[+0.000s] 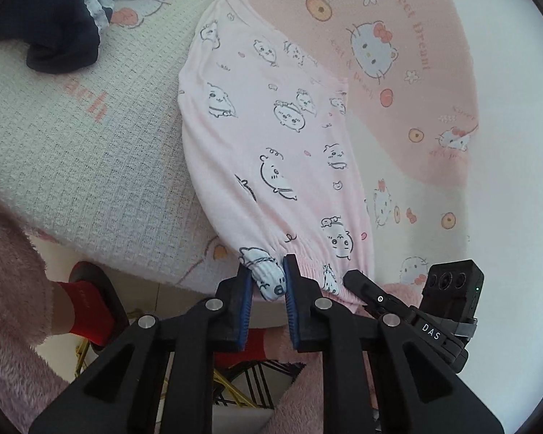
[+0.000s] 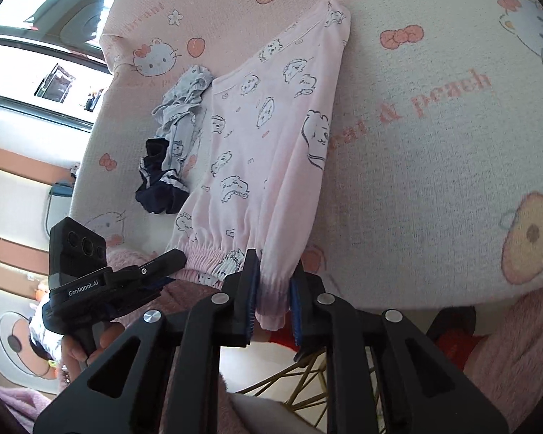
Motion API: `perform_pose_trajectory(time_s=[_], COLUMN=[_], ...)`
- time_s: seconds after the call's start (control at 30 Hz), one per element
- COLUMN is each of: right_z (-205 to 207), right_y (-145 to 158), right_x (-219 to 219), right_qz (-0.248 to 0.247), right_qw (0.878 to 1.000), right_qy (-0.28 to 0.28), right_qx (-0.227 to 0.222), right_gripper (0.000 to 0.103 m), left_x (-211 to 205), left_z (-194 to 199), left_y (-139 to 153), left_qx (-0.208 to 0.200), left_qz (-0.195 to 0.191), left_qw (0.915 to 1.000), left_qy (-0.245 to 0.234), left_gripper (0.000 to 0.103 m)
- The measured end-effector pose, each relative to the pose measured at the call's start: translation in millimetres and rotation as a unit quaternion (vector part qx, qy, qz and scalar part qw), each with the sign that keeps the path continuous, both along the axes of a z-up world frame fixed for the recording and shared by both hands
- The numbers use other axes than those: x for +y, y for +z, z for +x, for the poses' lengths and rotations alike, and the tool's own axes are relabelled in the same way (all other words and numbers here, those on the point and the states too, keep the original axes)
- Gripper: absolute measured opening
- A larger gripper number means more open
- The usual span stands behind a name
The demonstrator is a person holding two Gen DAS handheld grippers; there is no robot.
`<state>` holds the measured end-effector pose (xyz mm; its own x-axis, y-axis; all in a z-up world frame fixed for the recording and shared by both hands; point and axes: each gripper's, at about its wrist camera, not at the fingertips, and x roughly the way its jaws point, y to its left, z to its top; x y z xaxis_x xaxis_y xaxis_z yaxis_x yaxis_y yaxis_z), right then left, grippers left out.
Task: Fold clothes
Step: 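Lift the cuffs with both grippers and fold them onto the waistband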
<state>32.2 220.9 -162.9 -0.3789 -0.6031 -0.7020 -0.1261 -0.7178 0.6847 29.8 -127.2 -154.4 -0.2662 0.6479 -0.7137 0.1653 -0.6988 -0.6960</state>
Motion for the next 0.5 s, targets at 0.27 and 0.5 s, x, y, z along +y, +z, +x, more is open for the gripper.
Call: perform_pose_trajectory(time_s=[0.27, 0.5], right_z=[17.5, -15.4], right_y=[-3.6, 15.0], right_x=[0.7, 6.7], right_qz=[-0.016, -0.041], right_qw=[0.999, 0.999], right_qy=[-0.002, -0.002], right_qx=[-0.044, -0.016], right_gripper=[0.015, 0.015], left_x=[-8.4, -8.8], left_z=[18.9, -28.4], left_y=[-8.9, 8.4], left_qx=[-0.047, -0.022], left_qz=[0.026, 0.042], left_qw=[0.9973, 0.9977], left_qy=[-0.051, -0.049], left_gripper=[0.017, 0.017])
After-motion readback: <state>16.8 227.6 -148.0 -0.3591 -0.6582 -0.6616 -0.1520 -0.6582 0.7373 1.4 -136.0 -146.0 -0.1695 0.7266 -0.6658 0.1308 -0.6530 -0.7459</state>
